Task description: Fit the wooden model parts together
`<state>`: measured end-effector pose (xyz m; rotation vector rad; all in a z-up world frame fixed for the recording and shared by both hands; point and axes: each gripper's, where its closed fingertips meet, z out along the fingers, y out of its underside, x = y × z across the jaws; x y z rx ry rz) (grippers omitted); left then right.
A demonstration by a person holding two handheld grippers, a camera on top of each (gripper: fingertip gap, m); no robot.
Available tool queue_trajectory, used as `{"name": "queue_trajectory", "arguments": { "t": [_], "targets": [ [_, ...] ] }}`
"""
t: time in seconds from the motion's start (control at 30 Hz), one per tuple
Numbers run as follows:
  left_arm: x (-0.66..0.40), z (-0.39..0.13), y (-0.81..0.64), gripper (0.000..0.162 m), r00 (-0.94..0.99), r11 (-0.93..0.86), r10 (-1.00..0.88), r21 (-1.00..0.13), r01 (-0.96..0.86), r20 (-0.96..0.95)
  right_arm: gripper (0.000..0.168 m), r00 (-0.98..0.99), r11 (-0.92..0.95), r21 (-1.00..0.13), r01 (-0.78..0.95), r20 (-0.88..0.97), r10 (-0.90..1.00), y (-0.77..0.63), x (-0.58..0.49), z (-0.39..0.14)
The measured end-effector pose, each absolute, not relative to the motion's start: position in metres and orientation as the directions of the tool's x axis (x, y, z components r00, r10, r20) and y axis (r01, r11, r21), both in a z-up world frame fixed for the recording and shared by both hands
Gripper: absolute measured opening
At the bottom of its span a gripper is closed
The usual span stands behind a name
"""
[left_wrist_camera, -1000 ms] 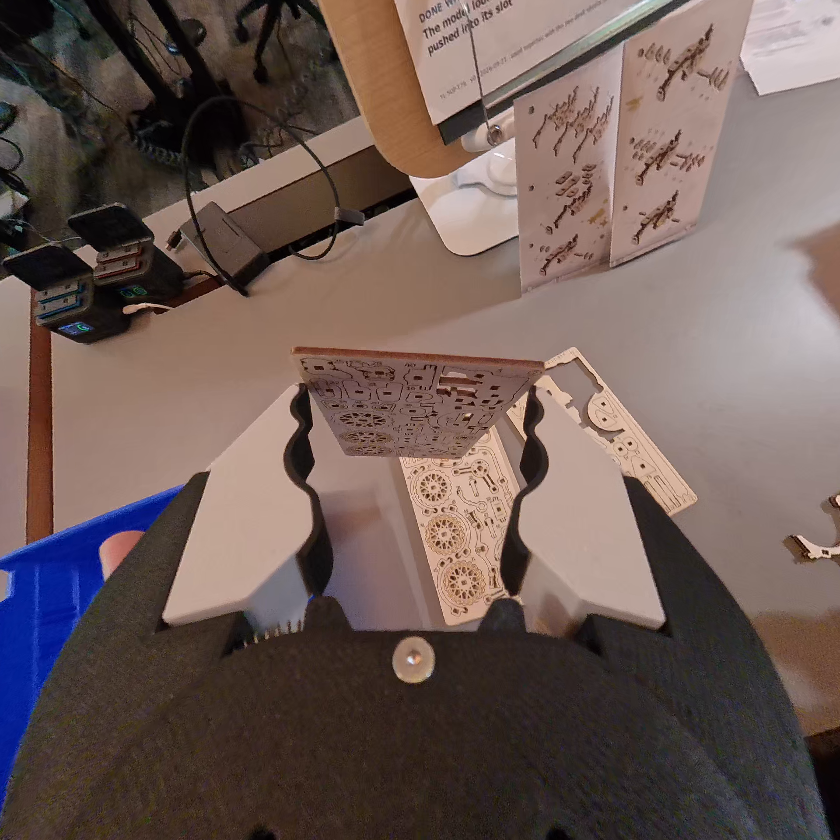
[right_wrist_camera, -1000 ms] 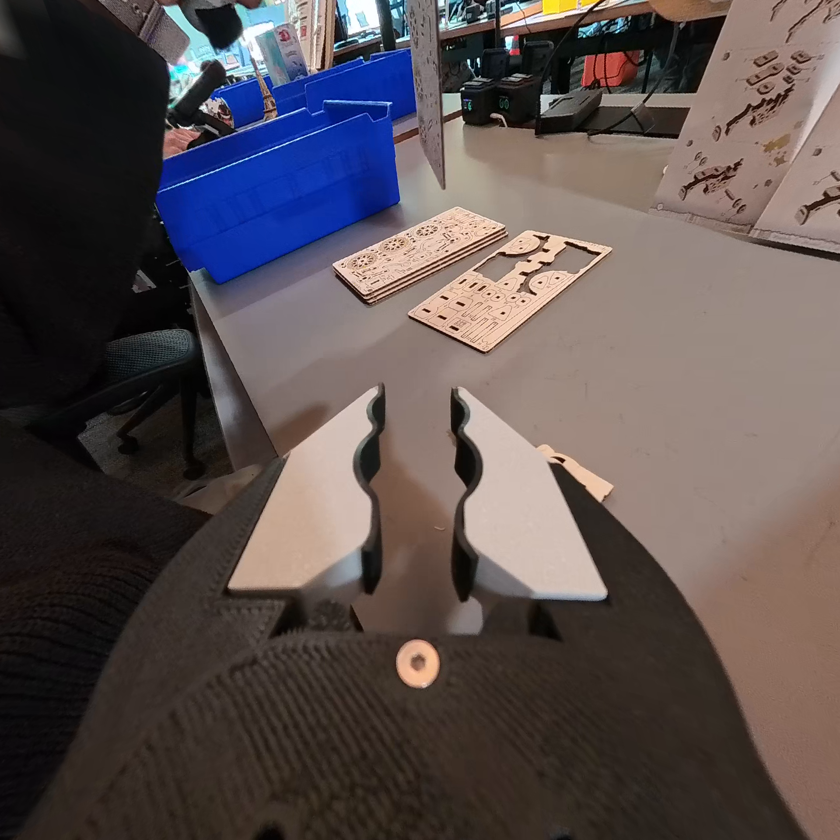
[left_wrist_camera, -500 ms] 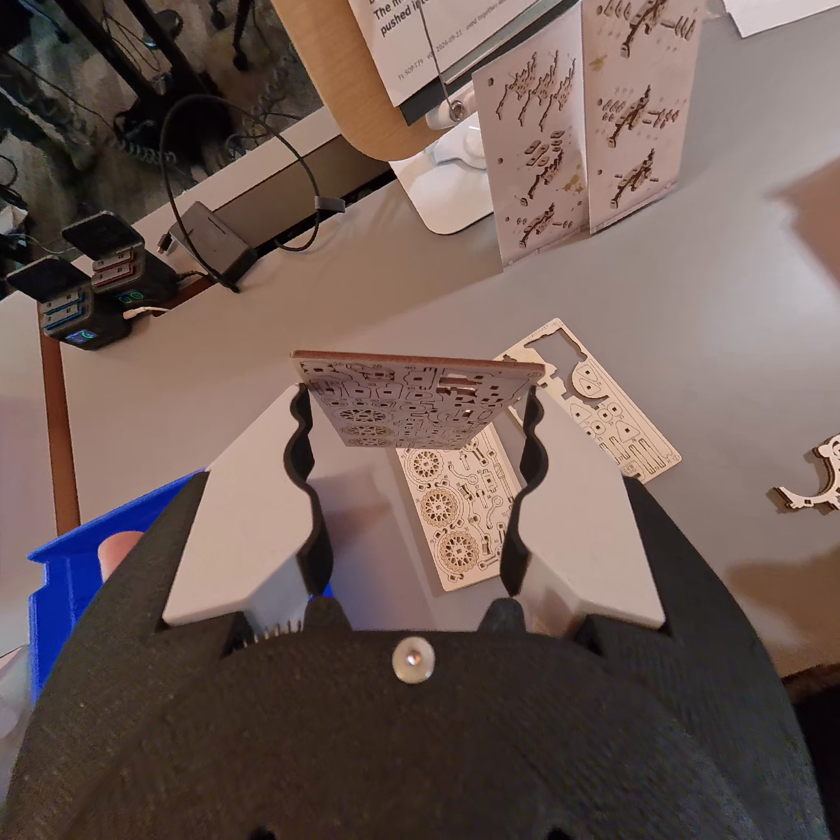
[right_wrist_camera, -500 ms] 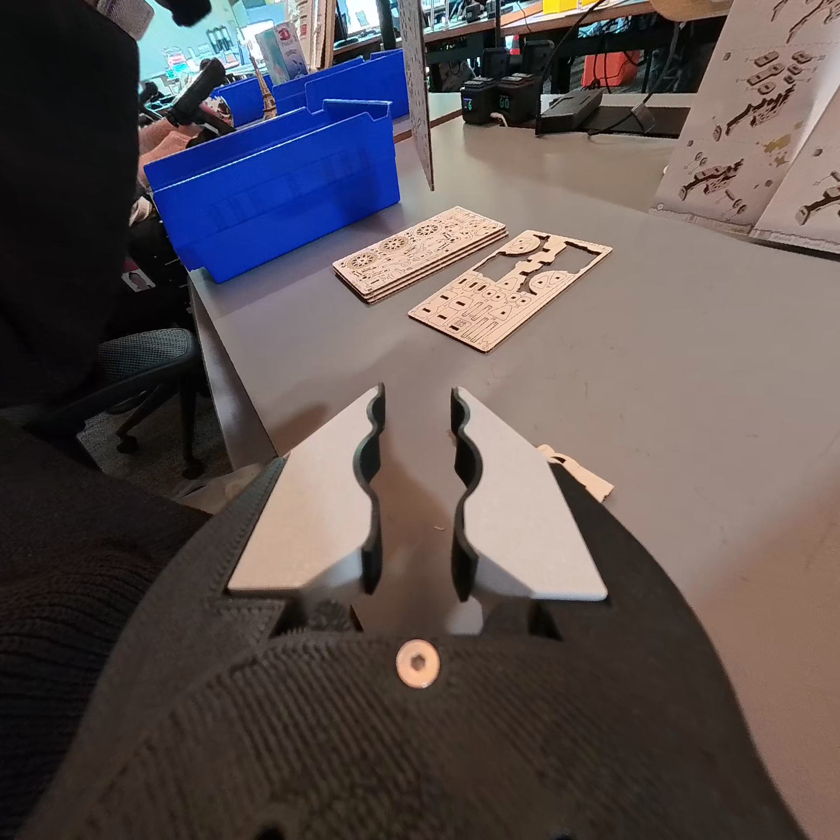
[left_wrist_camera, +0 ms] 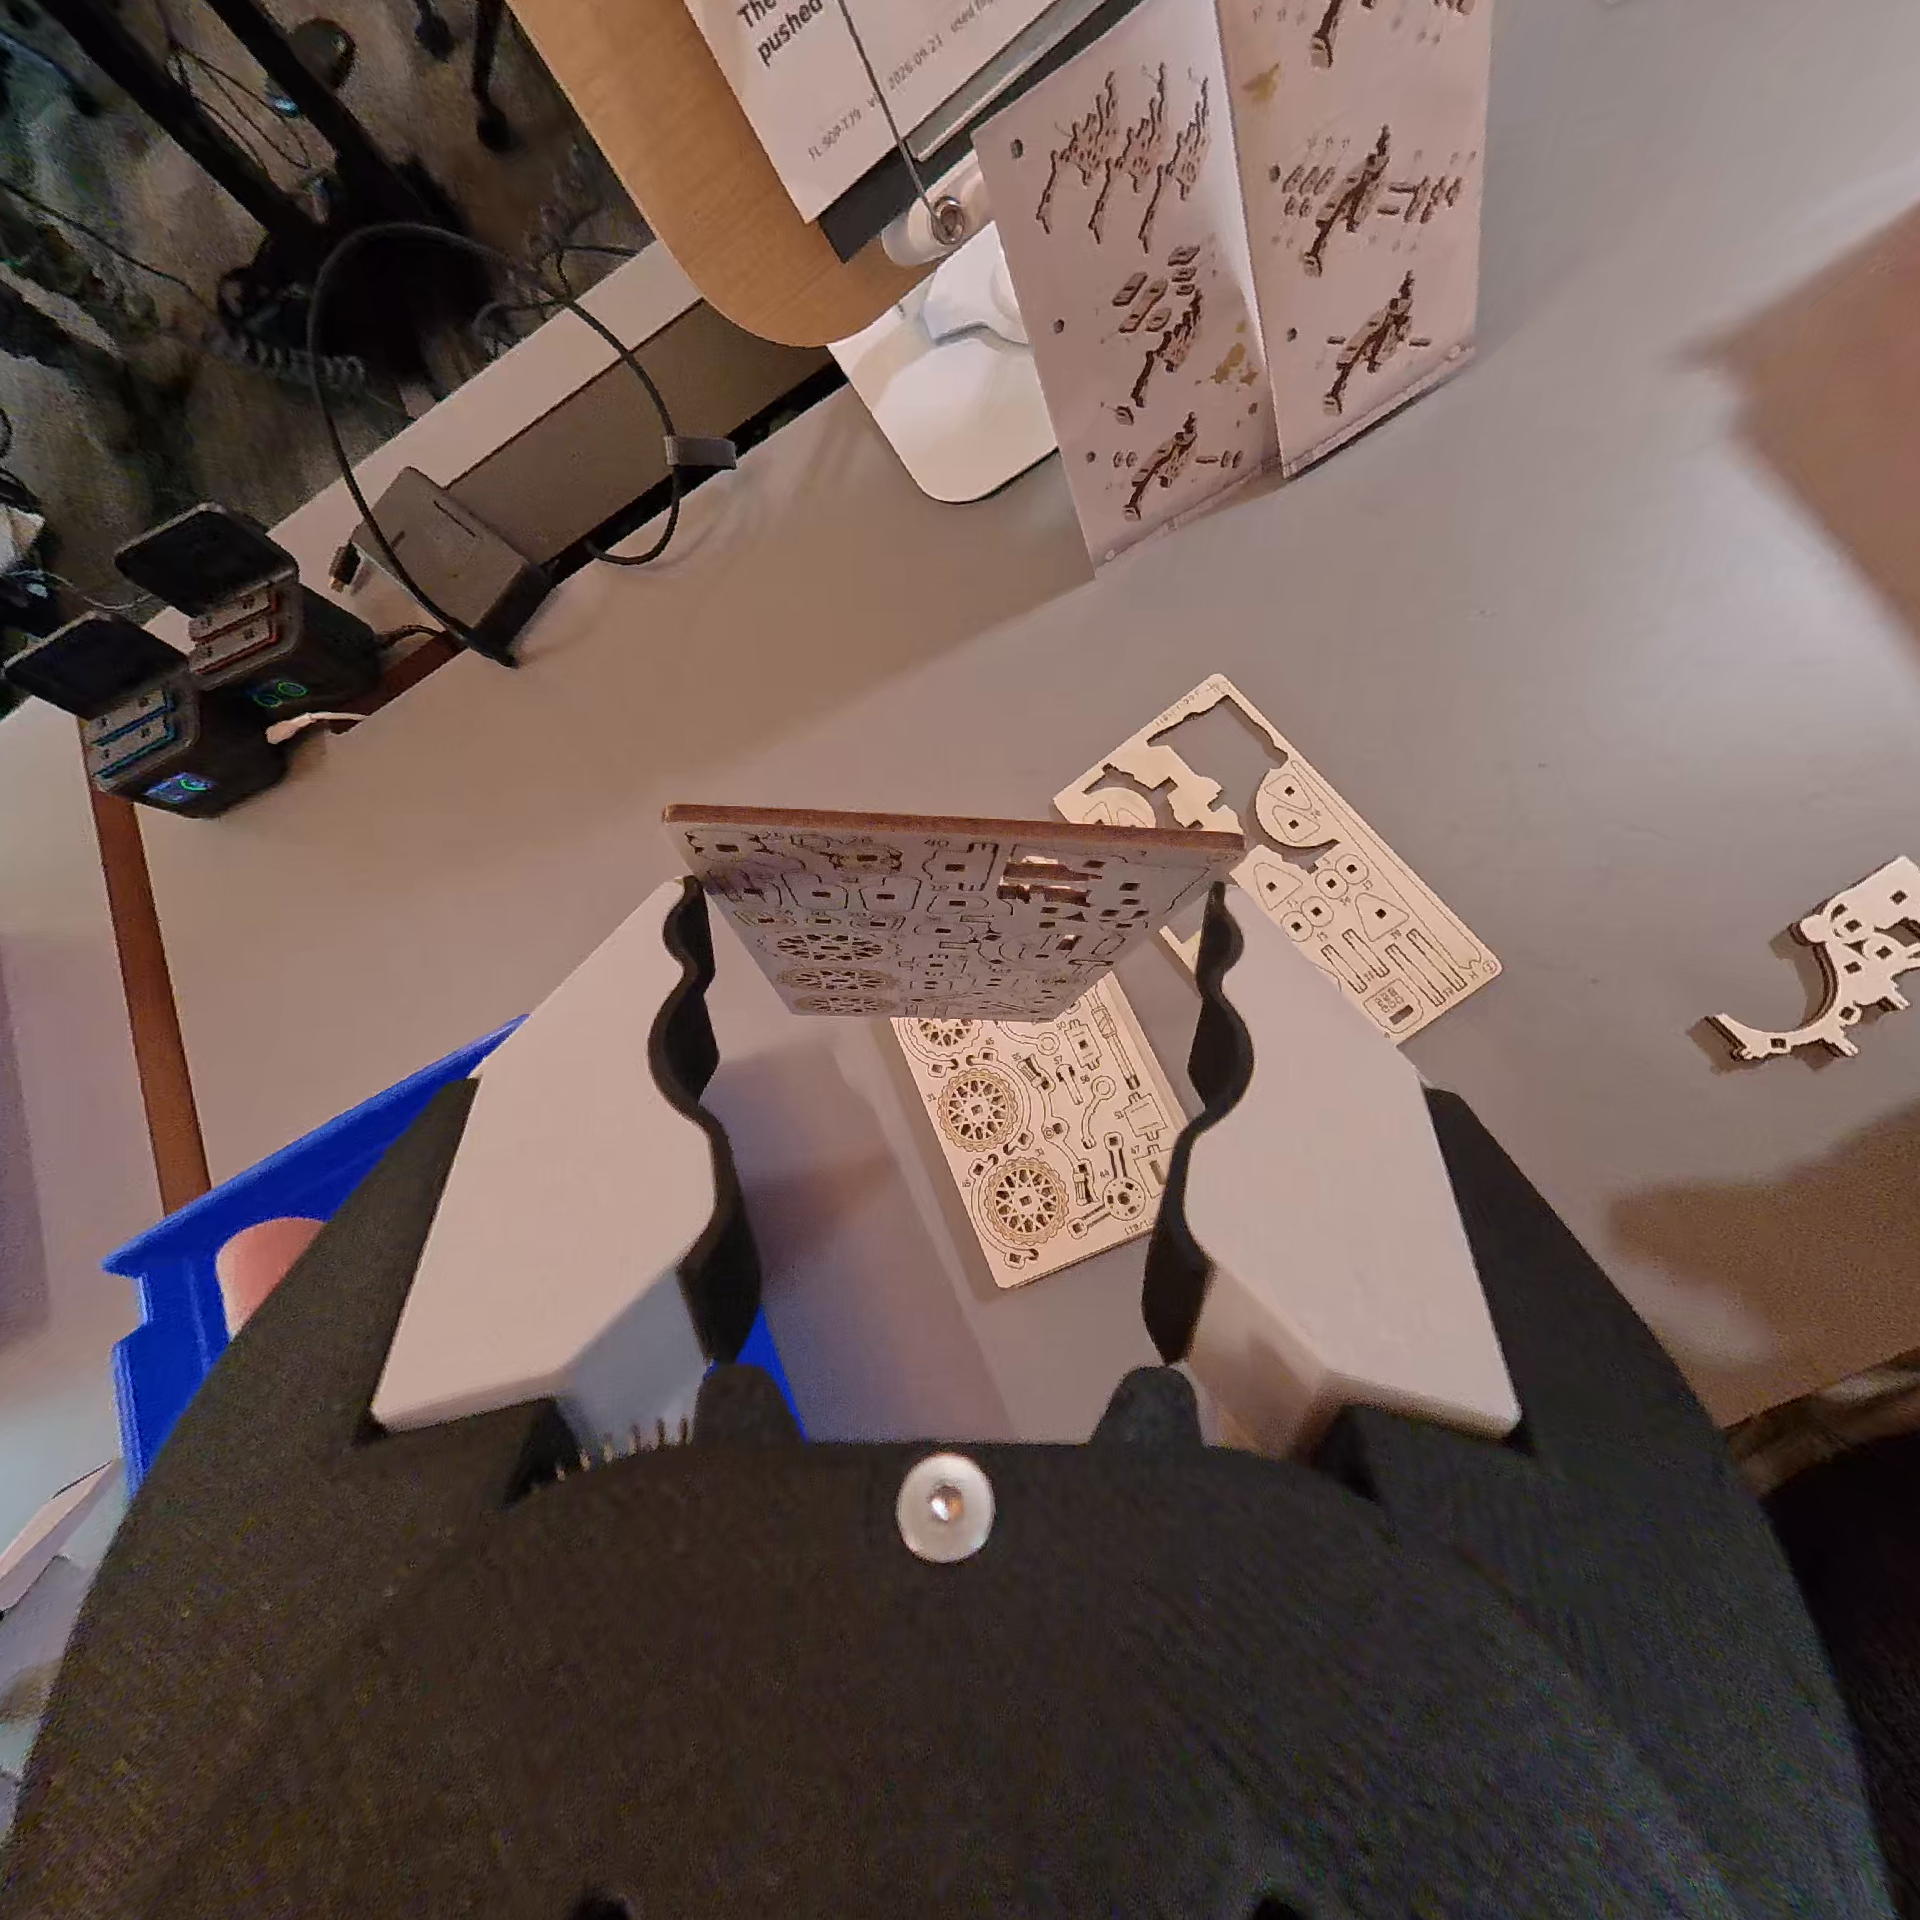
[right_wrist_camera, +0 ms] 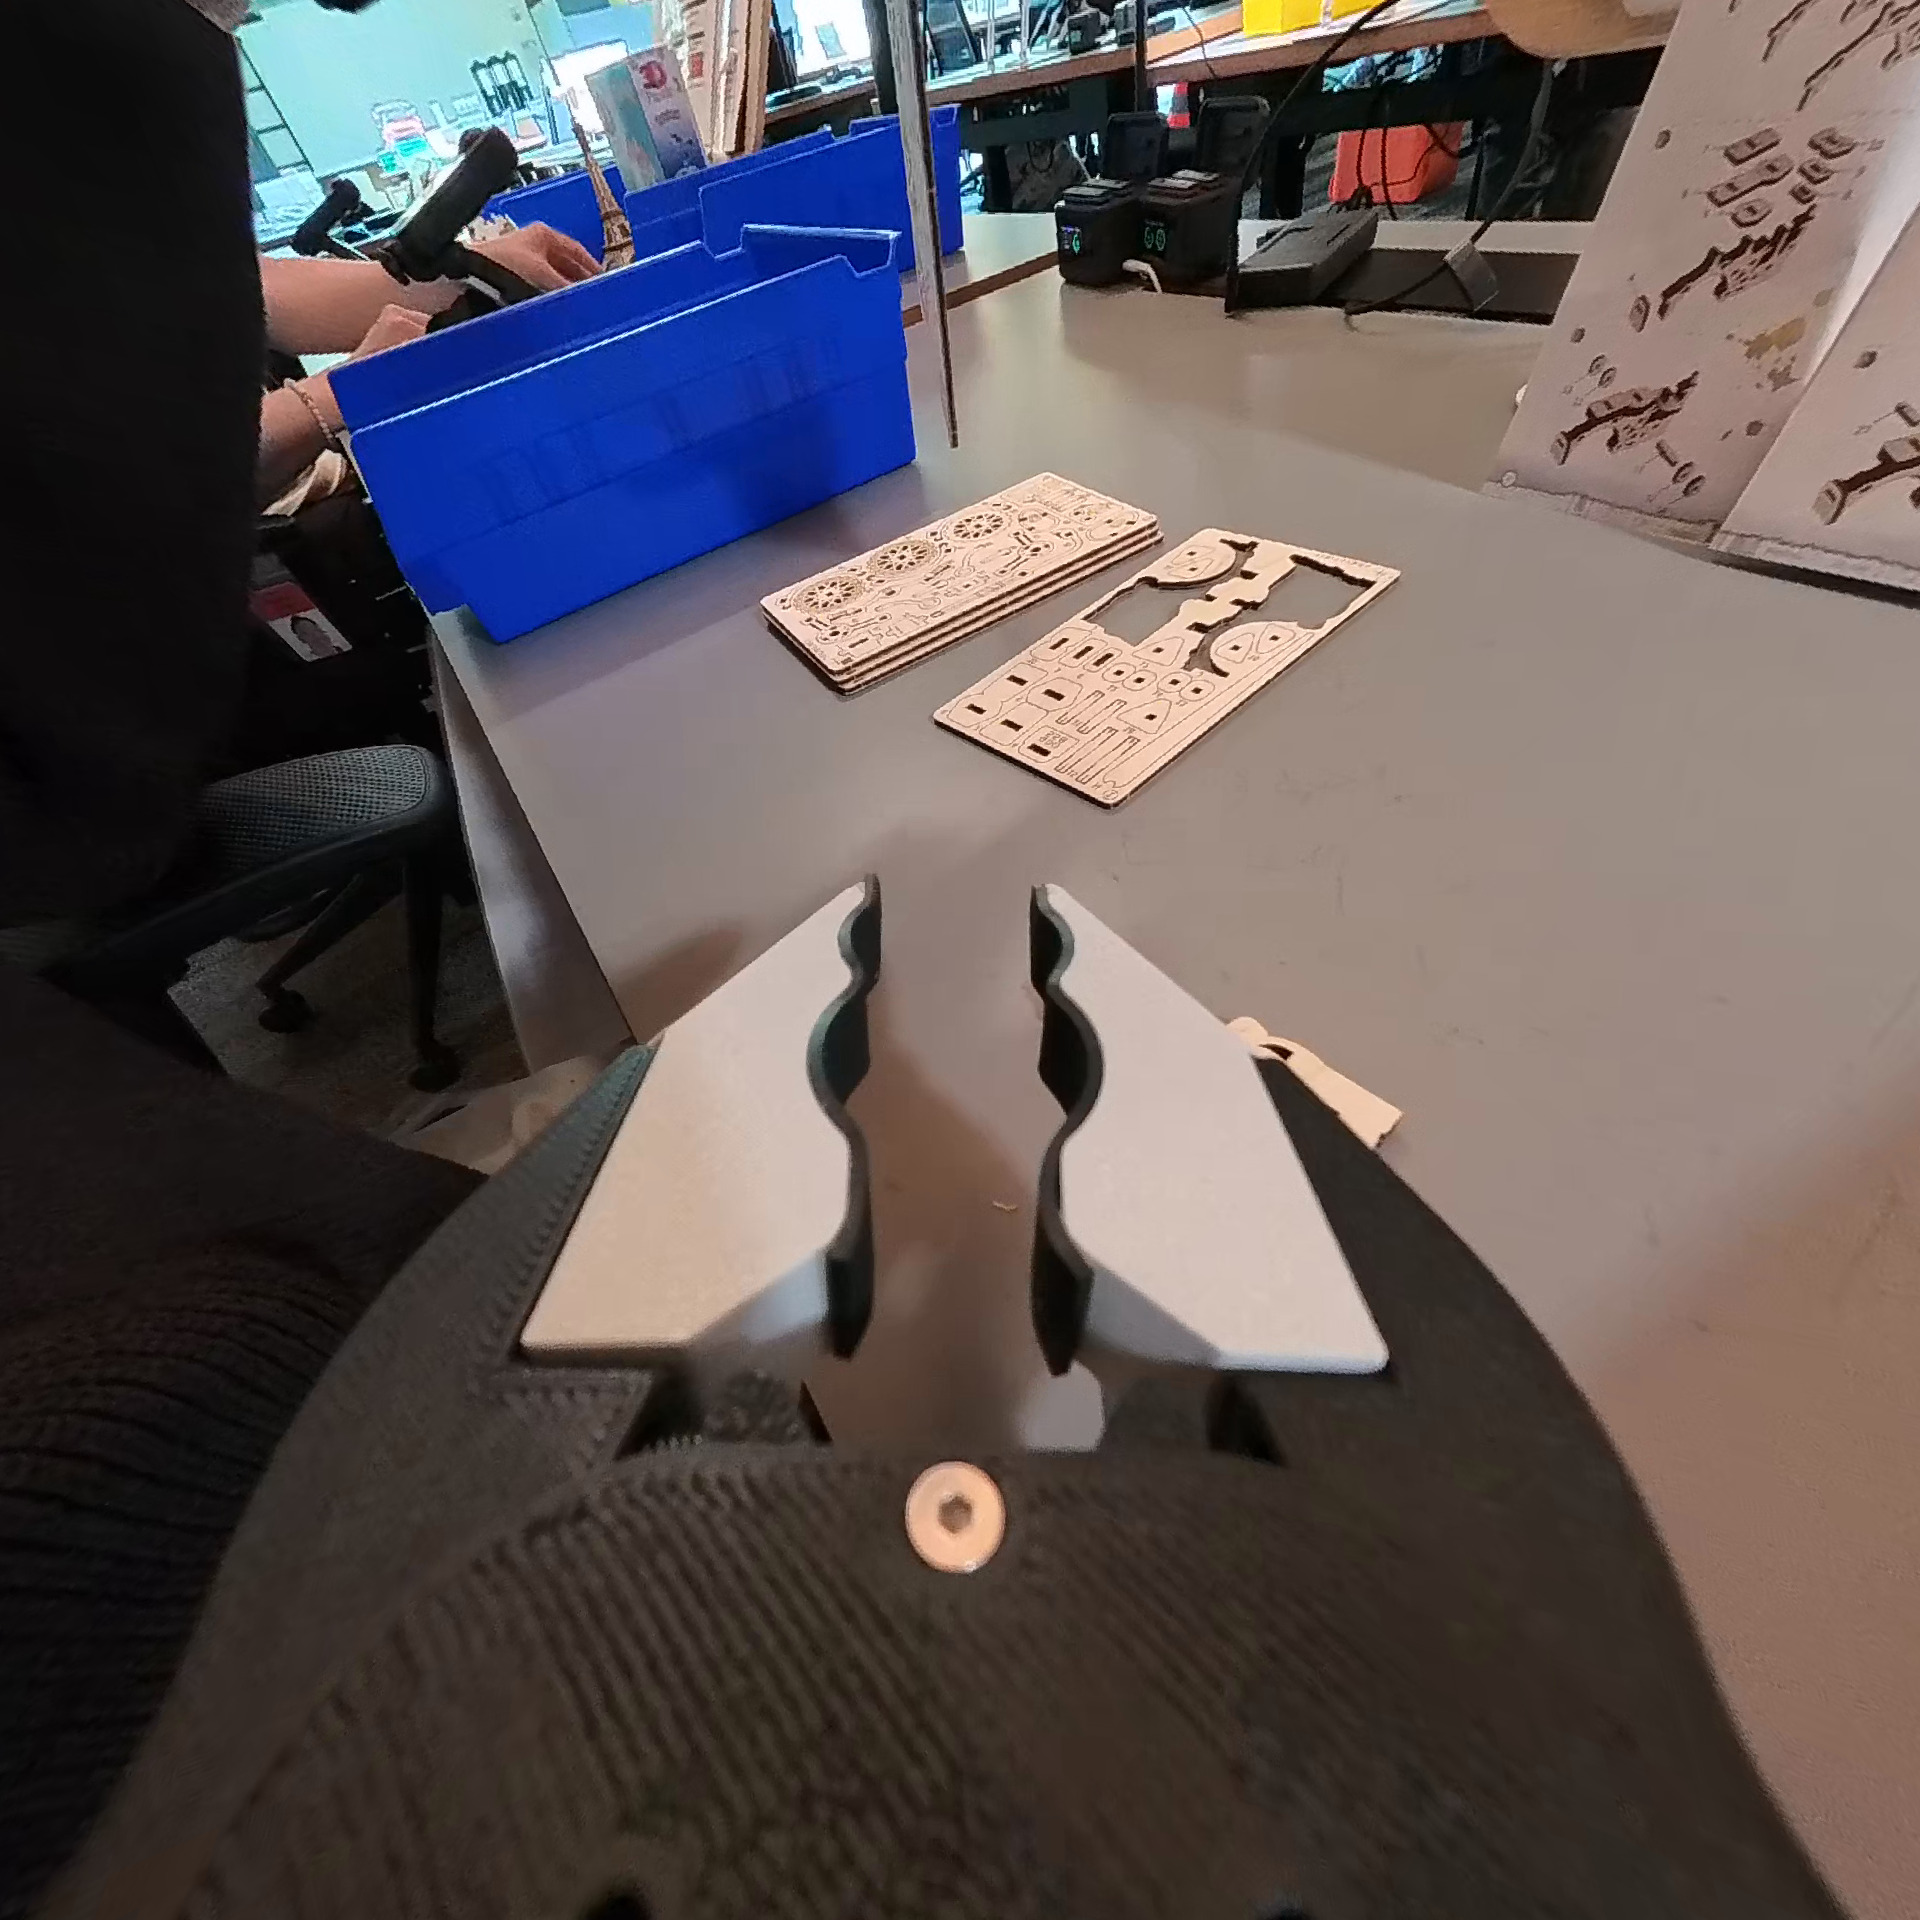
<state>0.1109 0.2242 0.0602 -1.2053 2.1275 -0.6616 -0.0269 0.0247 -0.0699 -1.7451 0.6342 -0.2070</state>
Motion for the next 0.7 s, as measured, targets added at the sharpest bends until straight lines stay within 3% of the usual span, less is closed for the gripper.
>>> {"name": "queue_trajectory", "arguments": {
  "t": [0.7],
  "targets": [
    [0.065, 0.049, 0.221, 0.093, -0.449, 0.497, -0.858, -0.616, -0.611, -0.248, 0.025, 0.894, -0.156, -0.956, -0.247, -0.163, -0.416, 0.052, -0.038, -0.06]
  ]
}}
